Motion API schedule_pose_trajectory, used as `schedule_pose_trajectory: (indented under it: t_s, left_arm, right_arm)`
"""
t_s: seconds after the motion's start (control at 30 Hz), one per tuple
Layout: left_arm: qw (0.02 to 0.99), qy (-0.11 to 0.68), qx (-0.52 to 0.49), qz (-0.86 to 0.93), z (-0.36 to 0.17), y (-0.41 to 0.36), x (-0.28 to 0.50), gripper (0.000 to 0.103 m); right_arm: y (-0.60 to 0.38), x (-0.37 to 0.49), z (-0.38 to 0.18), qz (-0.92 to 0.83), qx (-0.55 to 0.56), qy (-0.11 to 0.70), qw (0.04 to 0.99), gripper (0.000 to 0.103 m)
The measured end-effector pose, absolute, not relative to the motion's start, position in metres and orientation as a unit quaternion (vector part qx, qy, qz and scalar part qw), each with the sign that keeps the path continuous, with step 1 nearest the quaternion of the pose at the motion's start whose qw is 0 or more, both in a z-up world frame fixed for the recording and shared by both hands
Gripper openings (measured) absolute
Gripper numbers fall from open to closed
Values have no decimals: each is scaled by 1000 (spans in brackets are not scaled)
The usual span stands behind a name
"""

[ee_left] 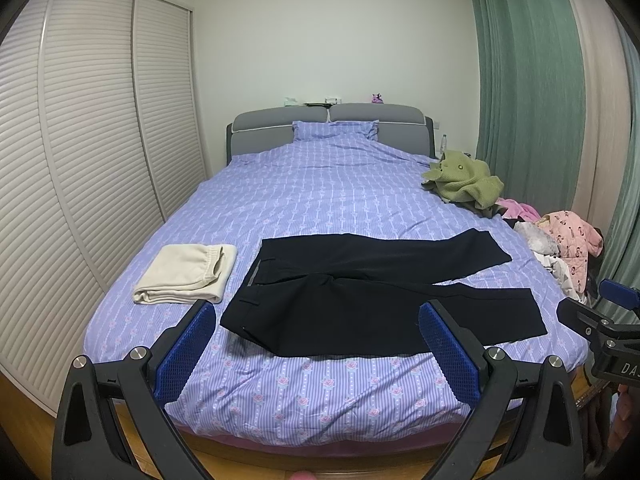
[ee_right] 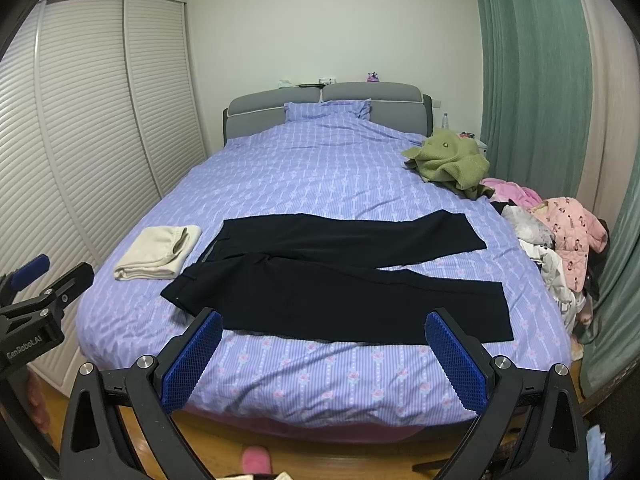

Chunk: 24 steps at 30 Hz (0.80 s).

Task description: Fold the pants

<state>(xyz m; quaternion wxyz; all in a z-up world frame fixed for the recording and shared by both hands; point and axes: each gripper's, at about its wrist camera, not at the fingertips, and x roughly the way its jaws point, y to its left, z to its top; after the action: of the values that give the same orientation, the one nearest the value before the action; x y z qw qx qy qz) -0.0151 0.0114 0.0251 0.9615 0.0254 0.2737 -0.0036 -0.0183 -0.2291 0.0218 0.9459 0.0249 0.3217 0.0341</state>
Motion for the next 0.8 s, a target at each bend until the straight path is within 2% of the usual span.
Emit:
schedule_pose_trajectory:
  t_s: [0.8]
  left_arm:
    - [949,313,25,20,4,22,10,103]
  right_arm:
    - [-220,10,-4,53,27,368,928,103]
